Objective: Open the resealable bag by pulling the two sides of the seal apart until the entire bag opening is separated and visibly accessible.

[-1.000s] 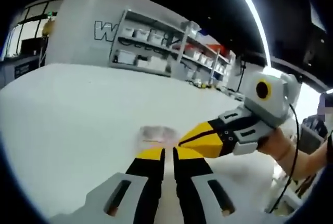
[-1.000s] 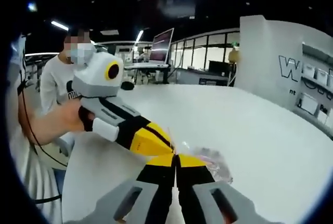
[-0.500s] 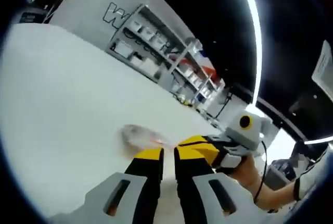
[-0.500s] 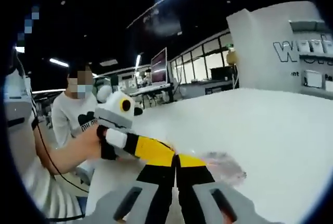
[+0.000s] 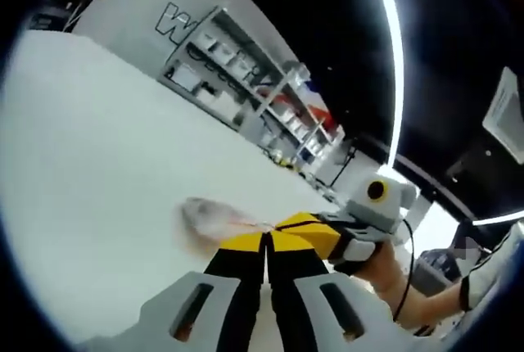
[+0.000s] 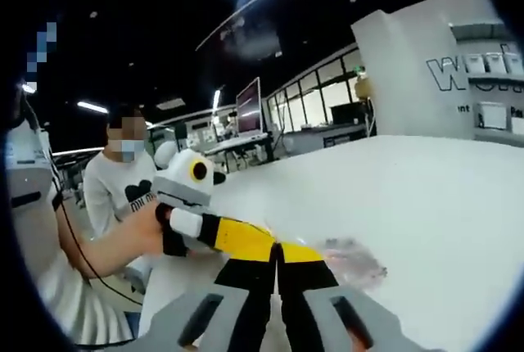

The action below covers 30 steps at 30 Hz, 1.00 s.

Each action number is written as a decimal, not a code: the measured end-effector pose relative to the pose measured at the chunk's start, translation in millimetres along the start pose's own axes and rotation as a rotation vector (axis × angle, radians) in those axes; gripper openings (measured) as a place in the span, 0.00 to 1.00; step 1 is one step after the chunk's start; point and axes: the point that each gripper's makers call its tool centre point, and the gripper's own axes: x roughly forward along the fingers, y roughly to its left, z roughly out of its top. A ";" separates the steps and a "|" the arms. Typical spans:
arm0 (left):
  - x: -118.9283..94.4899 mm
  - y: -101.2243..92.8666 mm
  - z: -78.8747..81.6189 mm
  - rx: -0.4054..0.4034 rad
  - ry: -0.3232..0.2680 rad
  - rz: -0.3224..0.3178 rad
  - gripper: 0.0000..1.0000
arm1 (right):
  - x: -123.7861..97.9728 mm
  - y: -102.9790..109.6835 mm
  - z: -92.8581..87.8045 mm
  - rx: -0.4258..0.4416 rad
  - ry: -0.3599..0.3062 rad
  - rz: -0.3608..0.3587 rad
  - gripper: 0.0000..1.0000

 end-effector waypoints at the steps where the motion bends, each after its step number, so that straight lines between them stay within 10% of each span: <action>1: -0.1 -0.4 -1.0 0.009 0.007 0.003 0.02 | 0.1 0.7 -1.9 -0.018 0.018 -0.002 0.00; 9: 1.2 0.2 -3.9 0.093 0.038 0.034 0.01 | 1.1 1.1 -9.1 -0.220 0.129 -0.059 0.01; 30: 1.3 7.5 -8.4 0.130 0.082 0.051 0.01 | 3.8 -2.5 -14.3 -0.208 0.140 -0.051 0.00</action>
